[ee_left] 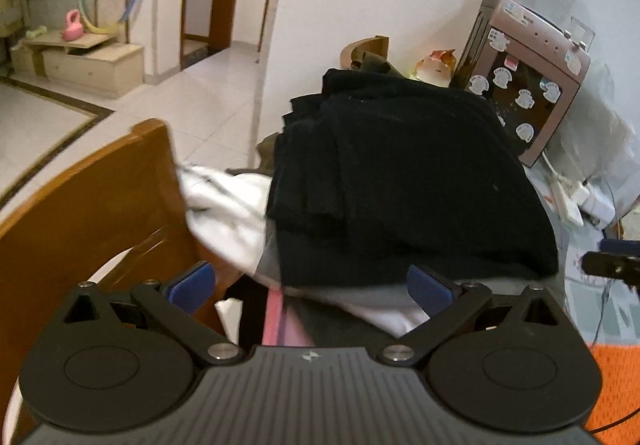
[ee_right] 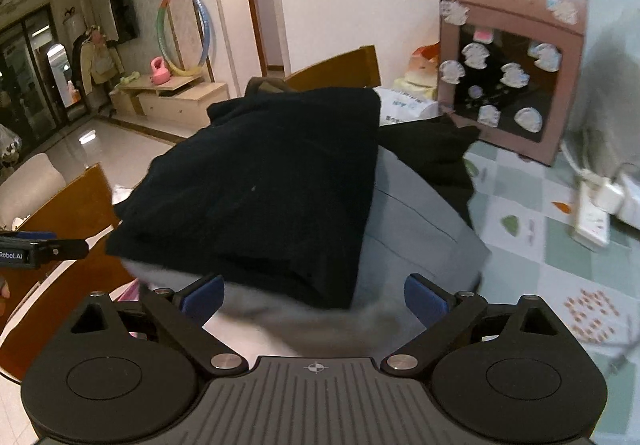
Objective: Fold clothes
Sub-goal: 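Reach both grippers to the black sweater atop the pile and close them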
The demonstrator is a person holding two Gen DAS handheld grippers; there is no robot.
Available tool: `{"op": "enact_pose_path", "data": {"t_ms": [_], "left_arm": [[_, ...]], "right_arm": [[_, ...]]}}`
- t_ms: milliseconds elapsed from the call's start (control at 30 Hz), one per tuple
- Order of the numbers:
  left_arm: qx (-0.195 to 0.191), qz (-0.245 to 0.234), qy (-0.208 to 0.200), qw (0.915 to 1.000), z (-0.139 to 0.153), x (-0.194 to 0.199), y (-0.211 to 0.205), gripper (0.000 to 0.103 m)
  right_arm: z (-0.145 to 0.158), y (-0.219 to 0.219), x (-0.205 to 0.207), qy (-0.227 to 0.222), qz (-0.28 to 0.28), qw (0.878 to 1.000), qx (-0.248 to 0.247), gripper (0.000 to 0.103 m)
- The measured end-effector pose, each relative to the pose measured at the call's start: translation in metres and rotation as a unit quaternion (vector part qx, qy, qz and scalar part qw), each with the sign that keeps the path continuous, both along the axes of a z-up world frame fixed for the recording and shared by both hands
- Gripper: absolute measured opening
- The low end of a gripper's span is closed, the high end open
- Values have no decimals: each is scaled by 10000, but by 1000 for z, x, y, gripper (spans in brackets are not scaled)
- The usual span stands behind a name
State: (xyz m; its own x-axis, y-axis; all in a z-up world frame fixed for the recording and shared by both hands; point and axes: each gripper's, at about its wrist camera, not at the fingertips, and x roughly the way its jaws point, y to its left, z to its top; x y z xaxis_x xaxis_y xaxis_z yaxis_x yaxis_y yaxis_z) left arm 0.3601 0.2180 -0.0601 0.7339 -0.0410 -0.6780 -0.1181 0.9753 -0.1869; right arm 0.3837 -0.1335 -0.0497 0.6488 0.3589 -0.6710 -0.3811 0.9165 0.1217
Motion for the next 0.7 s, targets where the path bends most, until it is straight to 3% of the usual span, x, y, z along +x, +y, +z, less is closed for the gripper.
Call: {"op": "enact_pose_path", "data": {"t_ms": [167,300,433,533,633,700], "left_arm": [[-198,-155,-72,9997,-24,38,8,103],[-818,-399,-218,9956,-36,53,21,103],[-1680,-382,-171,9849,-50,64,34,103],[-1768,-178,-128,9840,-54,73,29,103],[-1844,27,-219,9826,-49,72,24,100],[-1787,164,-400,9829,-41,66,21,84]], "right_arm": [[-25,12,43,164,55,9998,88,97],[-42,19,60,317,123,9992,187,90],[-50,28,67,408,176,9984,340,87],[-52,32,67,390,102,9985,373,85],[-45,30,64,317,-33,9986,412,66],[-36,23,60,280,-165,9981,519,50]]}}
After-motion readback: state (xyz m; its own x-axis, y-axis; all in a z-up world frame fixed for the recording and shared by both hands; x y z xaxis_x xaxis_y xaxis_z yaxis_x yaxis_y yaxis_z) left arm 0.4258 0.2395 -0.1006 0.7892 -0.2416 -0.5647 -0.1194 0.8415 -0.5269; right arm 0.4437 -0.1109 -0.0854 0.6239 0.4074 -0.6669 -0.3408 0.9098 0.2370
